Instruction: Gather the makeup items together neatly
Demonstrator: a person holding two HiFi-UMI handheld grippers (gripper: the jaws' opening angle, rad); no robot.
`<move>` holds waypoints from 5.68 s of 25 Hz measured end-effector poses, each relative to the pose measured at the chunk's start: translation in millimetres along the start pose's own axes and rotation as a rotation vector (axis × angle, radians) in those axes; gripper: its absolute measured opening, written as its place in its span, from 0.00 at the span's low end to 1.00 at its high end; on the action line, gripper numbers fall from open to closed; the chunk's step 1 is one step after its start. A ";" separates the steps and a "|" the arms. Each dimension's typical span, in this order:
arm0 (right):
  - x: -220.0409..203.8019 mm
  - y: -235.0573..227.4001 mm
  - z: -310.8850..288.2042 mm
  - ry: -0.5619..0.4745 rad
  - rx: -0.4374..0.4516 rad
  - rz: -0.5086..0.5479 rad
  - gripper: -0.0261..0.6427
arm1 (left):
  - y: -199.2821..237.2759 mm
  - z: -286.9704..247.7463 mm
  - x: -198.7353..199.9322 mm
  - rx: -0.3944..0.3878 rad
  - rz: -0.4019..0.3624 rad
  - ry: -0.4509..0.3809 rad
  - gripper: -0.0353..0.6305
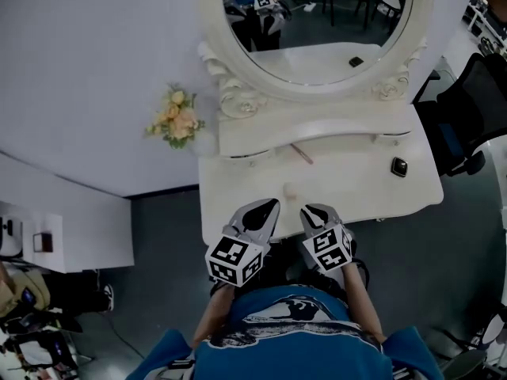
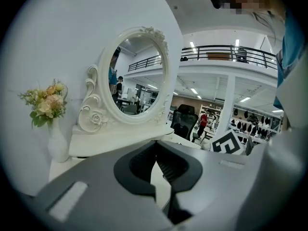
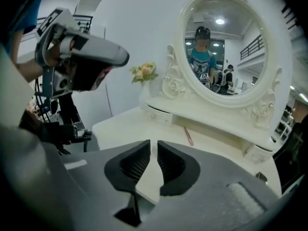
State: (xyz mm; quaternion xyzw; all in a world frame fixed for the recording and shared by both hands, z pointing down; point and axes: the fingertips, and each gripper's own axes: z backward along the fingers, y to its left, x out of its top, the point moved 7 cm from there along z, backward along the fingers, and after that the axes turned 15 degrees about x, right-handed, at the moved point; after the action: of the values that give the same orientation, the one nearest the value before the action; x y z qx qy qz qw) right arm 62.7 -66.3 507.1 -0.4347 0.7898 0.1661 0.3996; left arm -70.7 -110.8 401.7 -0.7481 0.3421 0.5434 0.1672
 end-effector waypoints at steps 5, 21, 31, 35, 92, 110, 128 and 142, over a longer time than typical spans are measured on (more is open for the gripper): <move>4.4 -4.0 -44.3 0.132 0.004 0.055 0.17 | 37.8 -5.5 7.1 -0.011 0.010 -0.007 0.08; -39.6 -53.1 -115.6 0.229 -0.072 -0.353 0.12 | 108.8 -5.4 -0.3 0.010 0.051 0.007 0.08; -44.2 -49.4 -109.0 0.219 -0.090 -0.366 0.10 | 109.4 -12.1 -4.9 -0.010 0.081 0.017 0.08; -36.2 -56.5 -102.2 0.204 -0.055 -0.354 0.10 | 106.8 -13.7 -7.2 0.022 0.087 0.029 0.08; -199.2 -338.3 126.2 0.139 -0.276 -0.430 0.61 | -79.1 -152.9 13.4 0.201 0.136 0.072 0.07; -208.1 -347.0 105.4 0.034 -0.324 -0.548 0.57 | -70.3 -128.4 -2.5 0.275 0.118 0.118 0.07; -88.0 -213.3 29.3 -0.020 0.010 -0.347 0.56 | -25.1 -75.8 -12.8 0.289 0.145 0.109 0.07; -61.5 -126.9 -74.9 0.158 0.144 -0.245 0.56 | 34.0 -25.0 -20.5 0.350 0.186 0.080 0.07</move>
State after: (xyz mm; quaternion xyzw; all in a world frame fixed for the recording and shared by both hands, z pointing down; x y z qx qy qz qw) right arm 148.8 -149.9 612.5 -0.5097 0.7697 0.0243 0.3836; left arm -80.4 -143.7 433.7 -0.6939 0.5053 0.4585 0.2301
